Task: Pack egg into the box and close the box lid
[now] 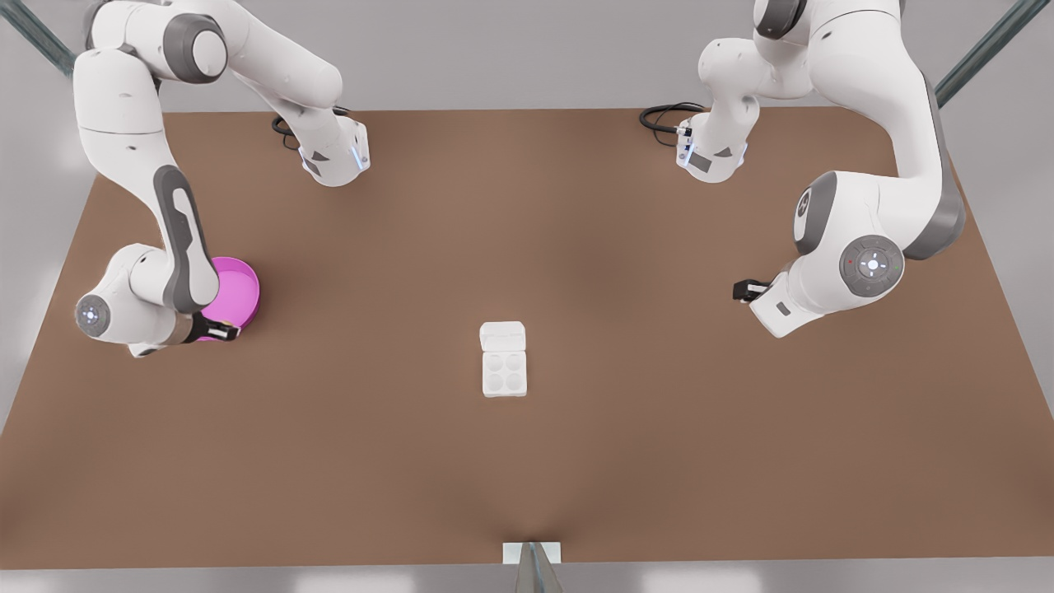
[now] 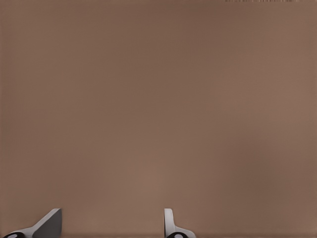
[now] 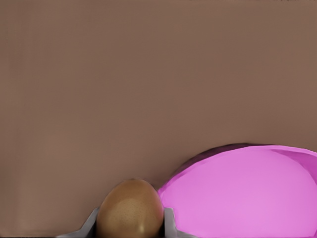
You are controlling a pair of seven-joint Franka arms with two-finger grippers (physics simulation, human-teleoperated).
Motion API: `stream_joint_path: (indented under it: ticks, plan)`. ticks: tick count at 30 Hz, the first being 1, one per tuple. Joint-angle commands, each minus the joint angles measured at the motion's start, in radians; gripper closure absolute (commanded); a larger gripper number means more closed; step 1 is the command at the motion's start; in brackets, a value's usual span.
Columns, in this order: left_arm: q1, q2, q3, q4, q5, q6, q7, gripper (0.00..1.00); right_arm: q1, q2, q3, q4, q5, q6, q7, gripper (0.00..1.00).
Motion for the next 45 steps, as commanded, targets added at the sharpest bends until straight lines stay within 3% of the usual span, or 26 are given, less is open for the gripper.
stream_joint_path:
  ticks: [1,4,17,28,32,38,43,45]
  plan:
    - [0.0,-0.001,0.0,0.0,0.001,-0.001,0.0,0.0,0.006,0.0,0.051,0.012,0.01,-0.071,0.062,0.6]
    - [0.002,0.0,0.0,0.0,0.002,-0.001,0.001,0.0,0.092,0.003,0.079,0.084,0.049,-0.156,0.102,0.6]
    - [0.006,0.01,0.003,0.0,0.004,-0.001,0.003,0.0,0.43,0.141,0.079,0.317,0.304,-0.165,0.139,0.6]
    - [0.008,0.019,0.006,0.0,0.017,-0.001,0.003,0.0,0.506,0.354,0.08,0.608,0.482,-0.139,0.141,0.6]
    - [0.009,0.017,0.005,0.0,0.019,0.001,0.001,0.0,0.519,0.412,0.135,0.674,0.534,-0.093,0.142,0.6]
    - [0.048,0.016,-0.015,0.004,-0.059,0.015,-0.009,0.0,0.586,0.445,0.151,0.699,0.597,-0.01,0.167,0.59]
    - [0.023,-0.046,-0.046,-0.177,-0.07,0.231,-0.091,0.0,0.623,0.5,0.151,0.762,0.648,0.028,0.176,0.59]
    - [0.022,-0.064,-0.046,-0.202,-0.033,0.228,-0.094,0.0,0.624,0.507,0.167,0.763,0.671,0.038,0.176,0.59]
